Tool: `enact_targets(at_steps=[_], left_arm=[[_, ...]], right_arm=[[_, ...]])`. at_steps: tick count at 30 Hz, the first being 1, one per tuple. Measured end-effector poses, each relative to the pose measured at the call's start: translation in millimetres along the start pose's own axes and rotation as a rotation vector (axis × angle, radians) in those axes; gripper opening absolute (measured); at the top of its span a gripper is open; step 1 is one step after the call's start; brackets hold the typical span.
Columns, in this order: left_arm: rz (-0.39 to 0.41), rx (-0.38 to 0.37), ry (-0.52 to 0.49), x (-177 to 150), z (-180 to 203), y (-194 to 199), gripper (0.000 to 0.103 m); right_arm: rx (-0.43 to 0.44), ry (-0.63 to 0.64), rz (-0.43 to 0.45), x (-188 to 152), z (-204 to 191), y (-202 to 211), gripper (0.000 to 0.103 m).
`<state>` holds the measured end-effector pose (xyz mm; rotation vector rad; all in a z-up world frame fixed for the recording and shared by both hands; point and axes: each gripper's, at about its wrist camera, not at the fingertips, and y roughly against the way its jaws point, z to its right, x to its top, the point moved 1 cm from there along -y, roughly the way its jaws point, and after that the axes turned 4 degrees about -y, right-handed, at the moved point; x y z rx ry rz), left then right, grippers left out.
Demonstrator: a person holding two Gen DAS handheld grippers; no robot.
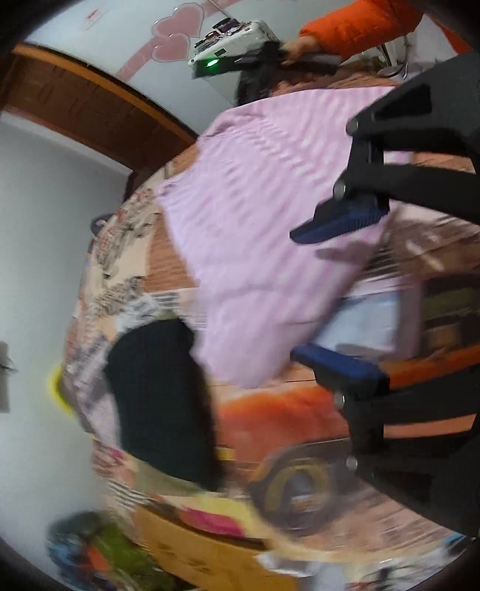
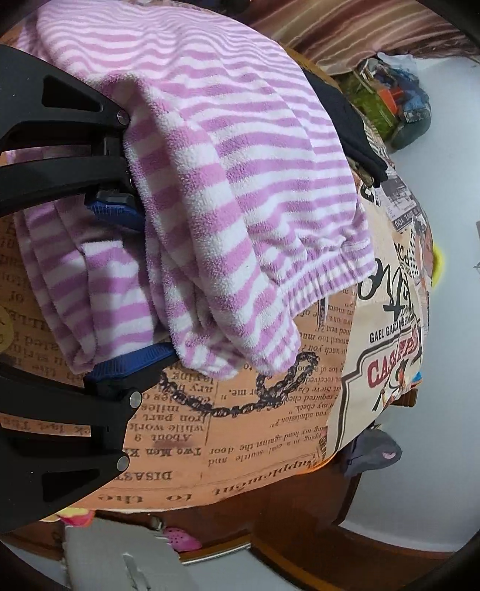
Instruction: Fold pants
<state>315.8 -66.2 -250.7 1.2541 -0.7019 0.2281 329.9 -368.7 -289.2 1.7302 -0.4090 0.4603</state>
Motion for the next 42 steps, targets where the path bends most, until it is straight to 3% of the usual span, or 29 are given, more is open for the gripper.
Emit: enact_targets(at_steps=[6,8,11,14,16,20,24,27,33,35,37,40,42], left_arm=[[-0.041,-0.047,-0.106,56,-10,-53,0.065],[-0.080,-0.017,-0.149,62,-11,-71,0.065],[-0.147,-0.041,-0.174,63,-16,-100,0.067],[-0.205,-0.063,-0.167,53,-22,-127,0.074],[-0.178,-0.072,-0.152,49,-23,-129,0.081],[-0.168,-0.114,-0.105,45,-31,-129,0.081],[-0.158,-0.164,-0.065,39,-40,-130,0.081],[-0.146,-0.181,-0.055,38,-41,-133,0.081],[-0.157,-0.183,-0.099,39,-35,-131,0.081],[-0.174,-0.194,-0.122,38,-33,-128,0.079],[-0.195,-0.194,-0.150,38,-32,-126,0.078],[-0.222,-0.185,-0.167,36,-31,-121,0.074],[-0.234,-0.169,-0.180,32,-28,-115,0.074]], right_arm=[[-0.037,-0.037,0.018,-26,-4,40,0.055],[-0.034,-0.056,0.037,-36,-10,60,0.055],[-0.002,-0.094,0.068,-47,-24,85,0.057],[0.057,-0.136,0.082,-58,-46,96,0.069],[0.090,-0.156,0.076,-64,-64,94,0.074],[0.122,-0.223,0.029,-73,-90,80,0.074],[0.165,-0.350,0.005,-80,-92,67,0.077],[0.164,-0.359,0.010,-77,-96,64,0.085],[0.175,-0.346,0.035,-56,-104,45,0.085],[0.202,-0.325,0.038,-48,-108,42,0.077],[0.218,-0.289,0.034,-46,-110,41,0.057],[0.243,-0.233,0.028,-49,-110,43,0.040],[0.275,-0.210,0.020,-53,-108,46,0.032]])
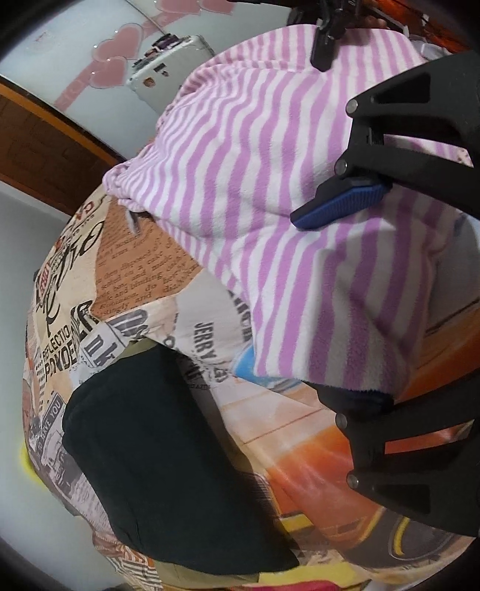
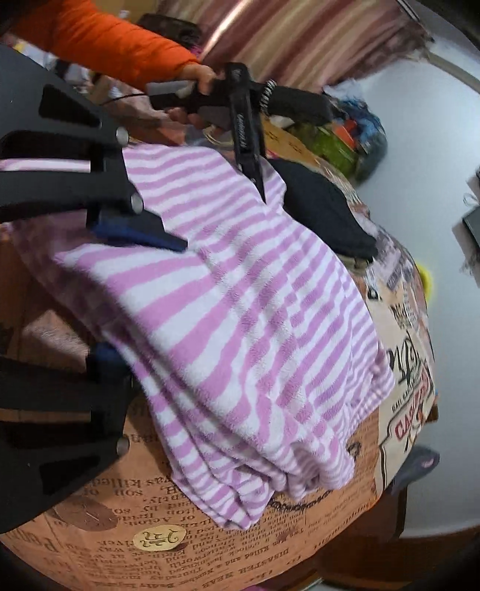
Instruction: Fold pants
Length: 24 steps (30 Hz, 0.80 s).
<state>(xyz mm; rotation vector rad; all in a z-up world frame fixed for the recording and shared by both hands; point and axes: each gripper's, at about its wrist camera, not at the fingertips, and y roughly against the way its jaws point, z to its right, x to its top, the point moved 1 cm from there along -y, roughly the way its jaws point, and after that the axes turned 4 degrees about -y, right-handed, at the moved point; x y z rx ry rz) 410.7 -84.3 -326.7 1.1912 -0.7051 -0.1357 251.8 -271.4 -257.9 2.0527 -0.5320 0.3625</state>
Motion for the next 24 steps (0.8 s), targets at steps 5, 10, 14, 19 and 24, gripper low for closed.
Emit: enact_targets(at_steps=[5,10,14,19,24], left_arm=[[-0.034,0.033,-0.019,-17,23,7,0.073],[-0.045,0.063,0.012,-46,53,23,0.073],[-0.029,0.082,0.043,-74,86,39,0.073],[0.004,0.084,0.100,-98,124,51,0.073],[0.031,0.097,0.093,-99,150,54,0.072]], right_arm=[[0.063,0.069,-0.020,-4,1,17,0.025],[0.098,0.116,-0.026,-12,9,37,0.025],[0.100,0.140,-0.077,-25,30,41,0.024],[0.097,0.164,-0.100,-23,54,46,0.024],[0.037,0.209,-0.101,-12,67,45,0.028]])
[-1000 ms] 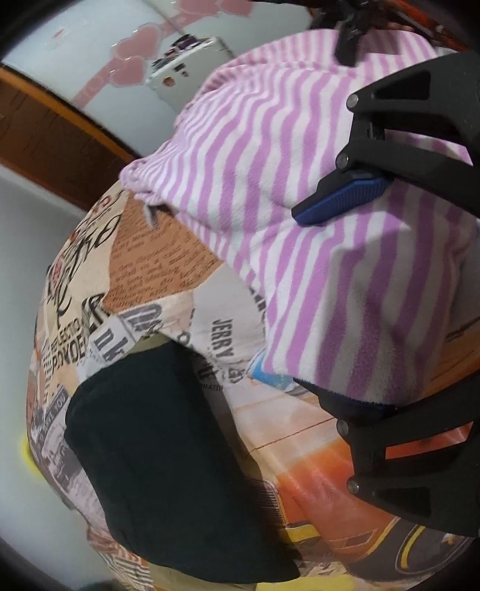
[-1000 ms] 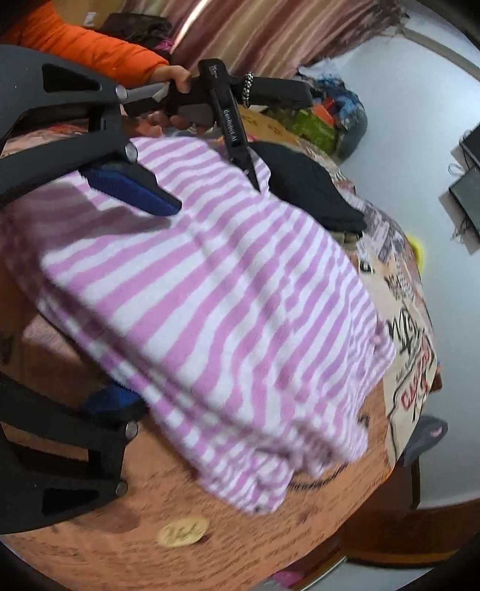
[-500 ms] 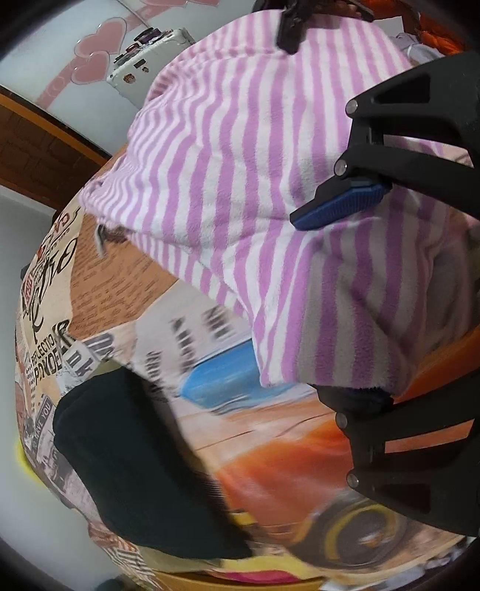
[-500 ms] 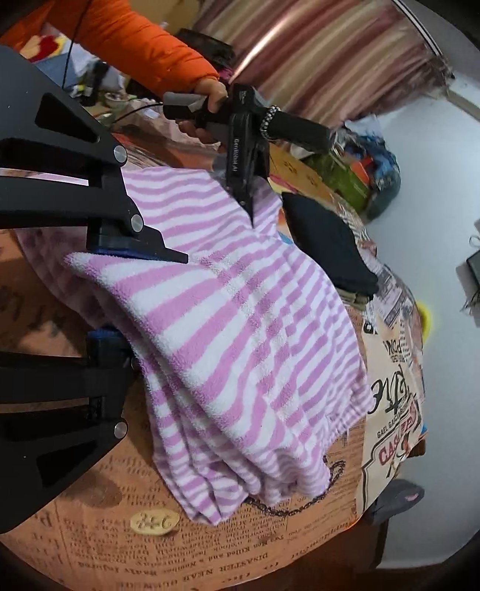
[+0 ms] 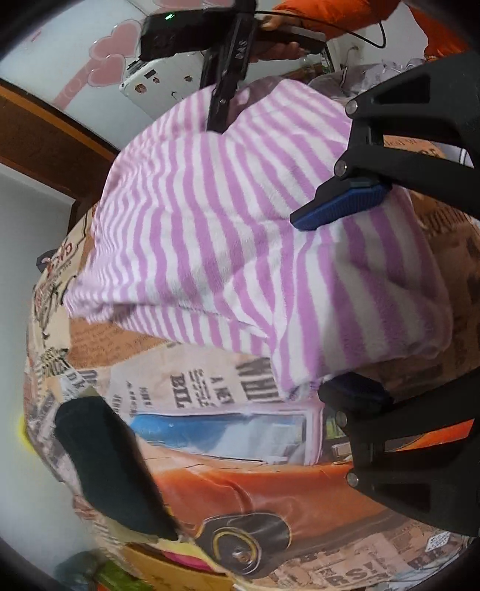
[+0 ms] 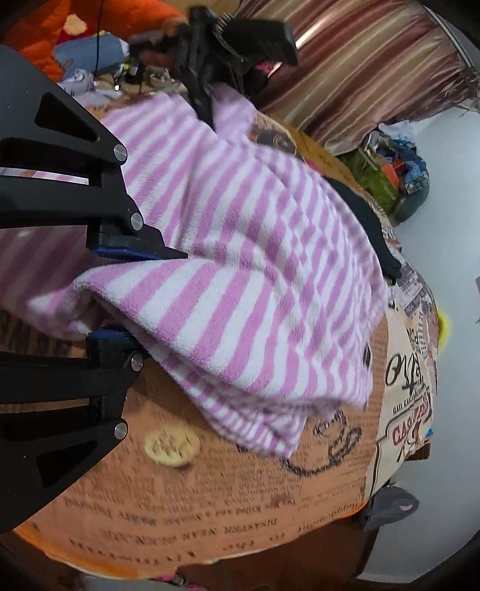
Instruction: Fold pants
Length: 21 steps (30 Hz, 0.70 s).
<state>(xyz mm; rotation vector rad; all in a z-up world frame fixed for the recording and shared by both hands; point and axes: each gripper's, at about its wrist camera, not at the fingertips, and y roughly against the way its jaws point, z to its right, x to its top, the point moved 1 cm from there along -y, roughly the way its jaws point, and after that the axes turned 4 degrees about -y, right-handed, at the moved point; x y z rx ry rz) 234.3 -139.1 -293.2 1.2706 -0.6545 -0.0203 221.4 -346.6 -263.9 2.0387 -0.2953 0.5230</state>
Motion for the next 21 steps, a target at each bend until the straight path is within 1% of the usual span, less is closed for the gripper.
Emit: enact_targets(at_steps=[2,4,7,9,11,13,16,18,20,21], left_arm=[[0.004,0.028,-0.026,5,5,5,0.070],[0.011,0.054,-0.060,12,7,14,0.069],[0.065,0.087,-0.089,27,3,34,0.069],[0.115,0.087,-0.095,45,-2,47,0.069],[0.143,0.090,-0.108,61,-6,49,0.069],[0.157,0.106,-0.136,82,-8,42,0.069],[0.153,0.098,-0.174,112,-9,18,0.069],[0.113,0.049,-0.177,130,-12,-5,0.069],[0.061,-0.016,-0.158,142,-16,-33,0.069],[0.046,-0.030,-0.151,144,-16,-41,0.069]], right_arm=[[-0.021,-0.008,-0.010,3,7,0,0.033],[-0.055,-0.002,-0.006,2,10,7,0.046],[-0.121,0.020,0.026,-1,13,23,0.049],[-0.159,0.030,0.053,1,14,35,0.049],[-0.194,0.036,0.090,7,16,45,0.049],[-0.219,0.033,0.132,20,19,49,0.049],[-0.235,0.006,0.189,42,27,48,0.049],[-0.227,-0.022,0.216,53,33,43,0.049],[-0.206,-0.057,0.216,65,40,31,0.049],[-0.195,-0.080,0.205,69,43,24,0.049]])
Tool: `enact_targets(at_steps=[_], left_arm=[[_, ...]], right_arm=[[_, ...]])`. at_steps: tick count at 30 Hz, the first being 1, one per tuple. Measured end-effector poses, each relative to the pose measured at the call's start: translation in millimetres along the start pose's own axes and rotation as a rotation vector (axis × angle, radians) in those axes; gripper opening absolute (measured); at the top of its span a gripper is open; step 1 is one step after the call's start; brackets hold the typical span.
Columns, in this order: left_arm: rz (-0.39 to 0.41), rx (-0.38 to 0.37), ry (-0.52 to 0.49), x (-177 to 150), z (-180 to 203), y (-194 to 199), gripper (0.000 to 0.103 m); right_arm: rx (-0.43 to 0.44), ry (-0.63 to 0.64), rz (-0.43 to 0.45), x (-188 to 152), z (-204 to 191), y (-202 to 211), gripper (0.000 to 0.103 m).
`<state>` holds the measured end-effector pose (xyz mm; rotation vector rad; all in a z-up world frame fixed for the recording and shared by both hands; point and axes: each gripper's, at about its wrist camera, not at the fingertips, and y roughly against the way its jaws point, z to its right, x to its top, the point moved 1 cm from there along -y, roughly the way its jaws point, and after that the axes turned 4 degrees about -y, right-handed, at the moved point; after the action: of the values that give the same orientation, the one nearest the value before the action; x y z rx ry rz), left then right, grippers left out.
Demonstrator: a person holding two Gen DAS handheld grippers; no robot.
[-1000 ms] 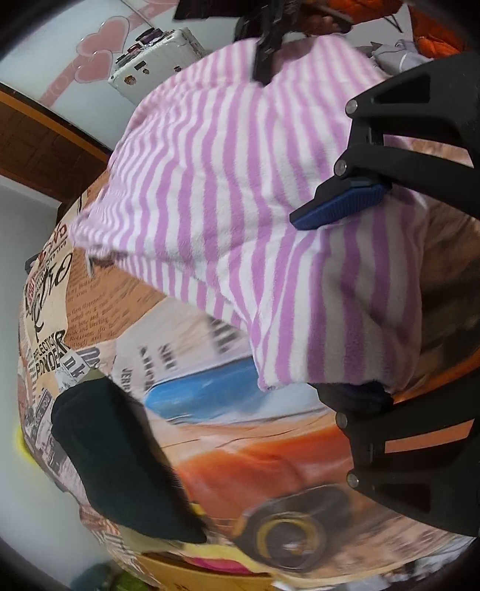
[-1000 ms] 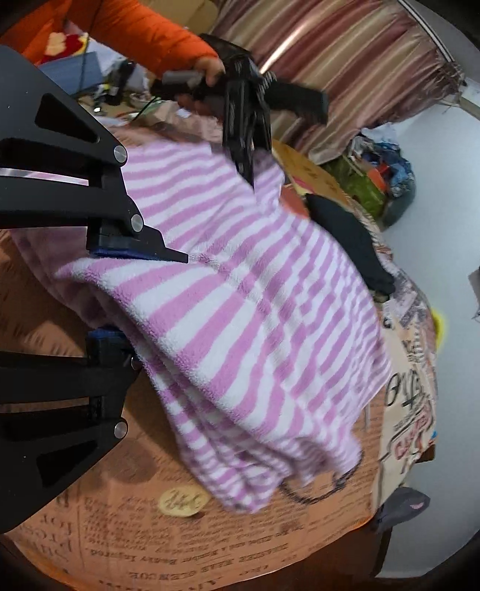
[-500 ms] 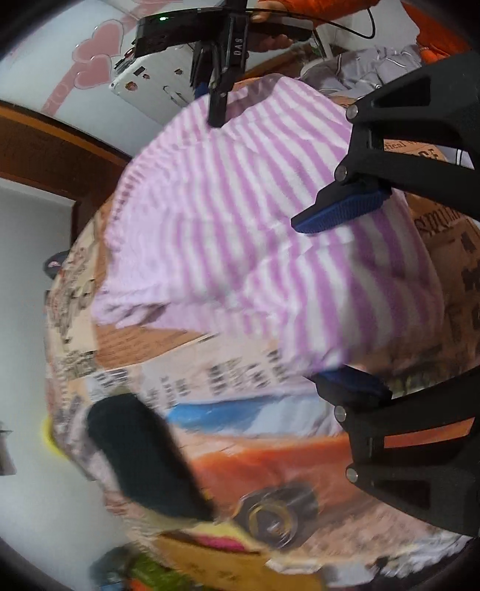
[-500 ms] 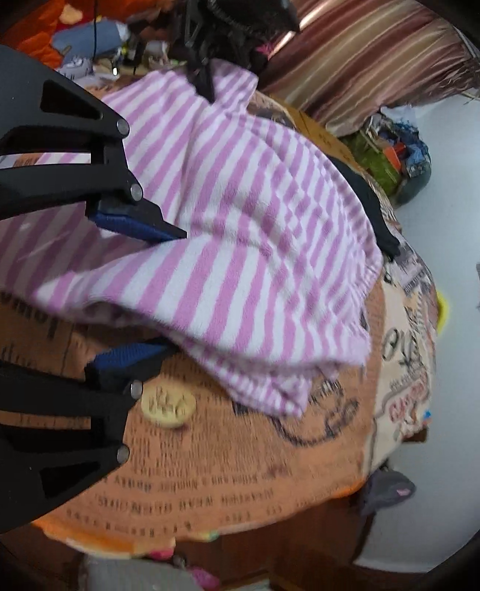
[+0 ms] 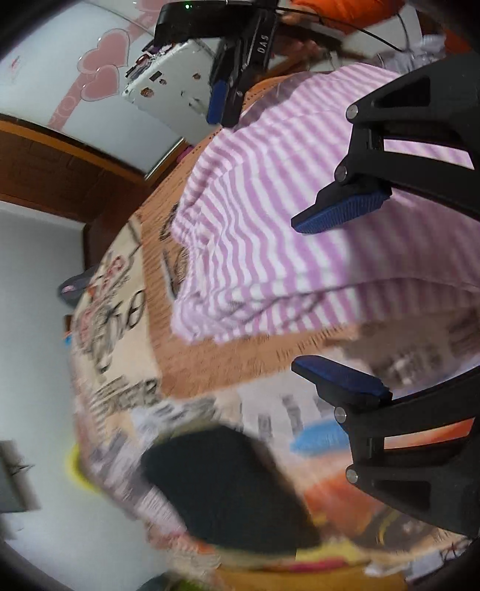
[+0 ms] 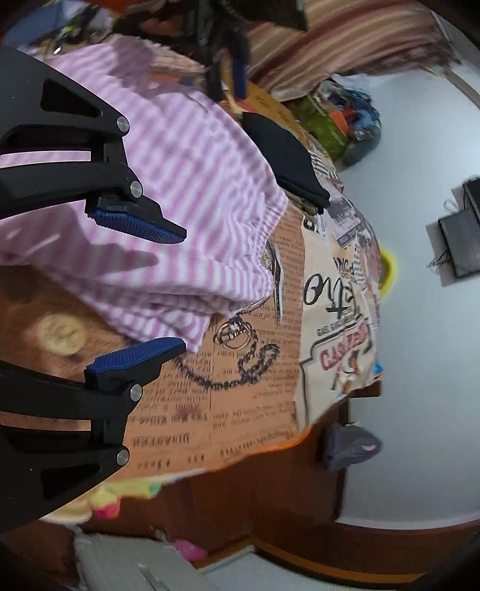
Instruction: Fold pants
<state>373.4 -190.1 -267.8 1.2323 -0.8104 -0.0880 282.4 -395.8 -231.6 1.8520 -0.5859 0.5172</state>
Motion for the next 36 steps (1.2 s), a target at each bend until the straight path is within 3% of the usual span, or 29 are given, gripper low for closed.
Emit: enact_targets(at_steps=[2,3,4,5,6,9,12,17,21,23,25,27,29,36], left_arm=[[-0.025,-0.042,0.021,0,-3,-17,0.068],[-0.029,-0.073,0.036,0,-6,-24,0.061],[-0.032,-0.094,0.047,0,-7,-27,0.051],[-0.037,-0.117,0.062,-1,-9,-29,0.046],[-0.039,-0.149,0.082,-1,-12,-31,0.038],[-0.010,-0.143,0.086,-1,-13,-25,0.017],[0.008,-0.121,0.063,0,-13,-17,0.010],[-0.007,-0.047,0.060,-3,-21,-9,0.010],[0.009,-0.012,0.082,2,-27,6,0.011],[0.009,0.006,0.081,9,-27,8,0.011],[0.010,0.013,0.083,18,-27,7,0.013],[0.004,0.009,0.083,28,-26,1,0.020],[-0.011,-0.001,0.072,38,-24,-12,0.026],[-0.070,-0.074,0.129,54,-29,-60,0.029]], right_arm=[[0.045,-0.047,-0.038,2,3,-20,0.049],[0.066,-0.063,-0.059,1,3,-29,0.042],[0.082,-0.065,-0.079,1,3,-38,0.021],[0.101,-0.056,-0.102,0,0,-45,0.011],[0.103,-0.048,-0.109,-2,-3,-48,0.007],[0.065,0.006,-0.064,-7,-9,-46,0.006],[0.008,0.016,-0.006,-9,-3,-31,0.004],[-0.087,-0.022,-0.027,-15,22,-29,0.004],[-0.048,-0.076,-0.027,-12,31,-17,0.007],[-0.023,-0.085,-0.019,-1,30,-11,0.018],[0.001,-0.087,-0.002,10,26,-11,0.041],[0.011,-0.074,0.023,21,19,-16,0.048],[0.006,-0.050,0.012,32,13,-28,0.048],[0.021,0.018,-0.110,47,0,-82,0.046]])
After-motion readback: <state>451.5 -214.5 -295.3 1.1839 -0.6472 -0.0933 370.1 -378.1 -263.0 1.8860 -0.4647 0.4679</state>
